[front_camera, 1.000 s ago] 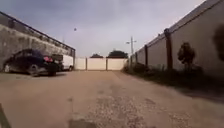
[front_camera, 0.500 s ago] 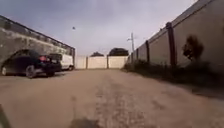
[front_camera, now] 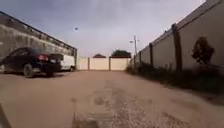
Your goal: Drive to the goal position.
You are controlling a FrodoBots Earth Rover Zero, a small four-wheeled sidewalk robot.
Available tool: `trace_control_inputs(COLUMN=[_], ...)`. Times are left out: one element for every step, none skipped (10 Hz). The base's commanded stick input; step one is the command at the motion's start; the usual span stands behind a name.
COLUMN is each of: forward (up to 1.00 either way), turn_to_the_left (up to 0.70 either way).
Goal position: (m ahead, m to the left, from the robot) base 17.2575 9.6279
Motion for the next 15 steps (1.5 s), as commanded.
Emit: trace_control_inputs(forward=[0.70,0.70,0.70,0.70,0.70,0.70,0.70,0.70,0.70,0.70,0.70,0.70,0.70,0.70,0.70], turn_to_the_left=[0.29,0.35,0.35,0.35,0.35,0.00,0.00,0.00,0.00,0.00,0.00,0.00,0.00,0.00,0.00])
